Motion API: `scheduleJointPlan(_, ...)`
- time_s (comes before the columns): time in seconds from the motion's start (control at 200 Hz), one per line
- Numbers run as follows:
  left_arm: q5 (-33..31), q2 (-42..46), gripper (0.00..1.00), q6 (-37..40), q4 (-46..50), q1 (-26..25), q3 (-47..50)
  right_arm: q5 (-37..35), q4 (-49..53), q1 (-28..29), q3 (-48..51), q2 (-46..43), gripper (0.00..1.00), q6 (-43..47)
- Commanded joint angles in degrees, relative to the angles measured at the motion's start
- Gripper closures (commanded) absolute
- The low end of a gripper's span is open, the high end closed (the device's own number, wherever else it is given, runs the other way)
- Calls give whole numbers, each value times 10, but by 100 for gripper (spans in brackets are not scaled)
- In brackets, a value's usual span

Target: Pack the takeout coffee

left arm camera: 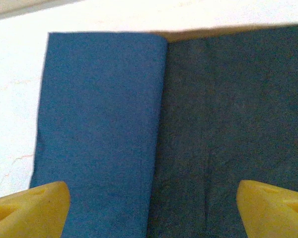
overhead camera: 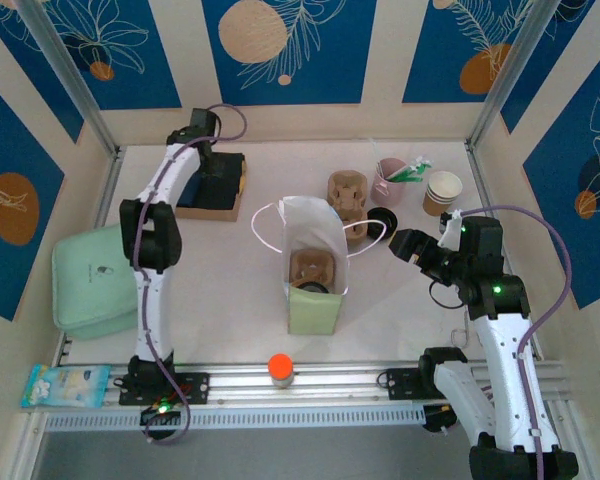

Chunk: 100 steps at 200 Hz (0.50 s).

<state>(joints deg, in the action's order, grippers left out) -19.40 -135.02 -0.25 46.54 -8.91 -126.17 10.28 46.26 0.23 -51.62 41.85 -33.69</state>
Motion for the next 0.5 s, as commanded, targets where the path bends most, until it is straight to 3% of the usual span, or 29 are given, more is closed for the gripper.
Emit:
scheduleJointPlan(0.0,-41,-22,15,25,22,7,-22,-4,-3,3,1,0,16,0)
scheduleJointPlan(0.265,-62,-55,26,40,25,7,-34,-2,-12,4,5,11,16,-2)
scheduleJointPlan(0.495,-81,-65,50,47,17,9,-35,-1,-16,4,0,18,16,-2)
